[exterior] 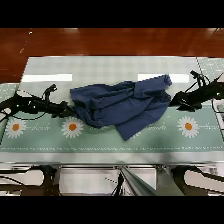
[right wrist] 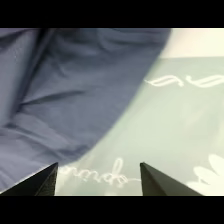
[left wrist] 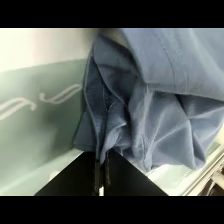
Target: Fold the shirts.
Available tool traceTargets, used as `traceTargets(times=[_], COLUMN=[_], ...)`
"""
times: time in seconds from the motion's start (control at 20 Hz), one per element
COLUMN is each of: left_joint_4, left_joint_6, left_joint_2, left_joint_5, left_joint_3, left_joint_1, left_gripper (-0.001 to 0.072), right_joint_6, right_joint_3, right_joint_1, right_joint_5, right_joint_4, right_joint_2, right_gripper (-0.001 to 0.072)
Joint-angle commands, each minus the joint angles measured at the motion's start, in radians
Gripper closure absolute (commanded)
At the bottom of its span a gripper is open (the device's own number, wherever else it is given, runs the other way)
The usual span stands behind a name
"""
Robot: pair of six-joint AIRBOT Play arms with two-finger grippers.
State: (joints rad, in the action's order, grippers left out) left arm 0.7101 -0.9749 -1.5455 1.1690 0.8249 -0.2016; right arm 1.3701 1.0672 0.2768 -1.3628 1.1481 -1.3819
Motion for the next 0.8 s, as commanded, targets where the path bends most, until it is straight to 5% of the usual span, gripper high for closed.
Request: traceTargets(times=[0.0,0.4,0.55,0.6,0.75], left_joint_4=[-0.019,-0.019,-0.021,-0.023,-0.023], left_joint_6=[0.004,0.006,0.006,0.006,0.005], left_joint_2=[0.028,0.111,0.113,0.113,0.120], left_joint_5=[0.037,0.037,0.037,0.037,0.048], left_joint_3=[0.002,0.002,0.012,0.021,0.063], left_joint_1=[0.000,0.000,0.001,0.001,-0.002], left_gripper=[0.0688,0.0688,0.0688,0.0688,0.0688], right_joint_6=[0.013,-0.048,-0.045,-0.030,0.019], right_joint_3=[-0.055,-0.328,-0.373,-0.376,-0.365], right_joint_1=[0.001,-0.001,-0.071,-0.125,-0.218], right_joint_5=[0.027,0.210,0.288,0.332,0.422], right_joint_4=[0.005,-0.322,-0.335,-0.335,-0.364], right_joint_2=[0.000,0.000,0.000,0.000,0.000], right_gripper=[0.0123,0.0178,0.0182,0.0253,0.0643])
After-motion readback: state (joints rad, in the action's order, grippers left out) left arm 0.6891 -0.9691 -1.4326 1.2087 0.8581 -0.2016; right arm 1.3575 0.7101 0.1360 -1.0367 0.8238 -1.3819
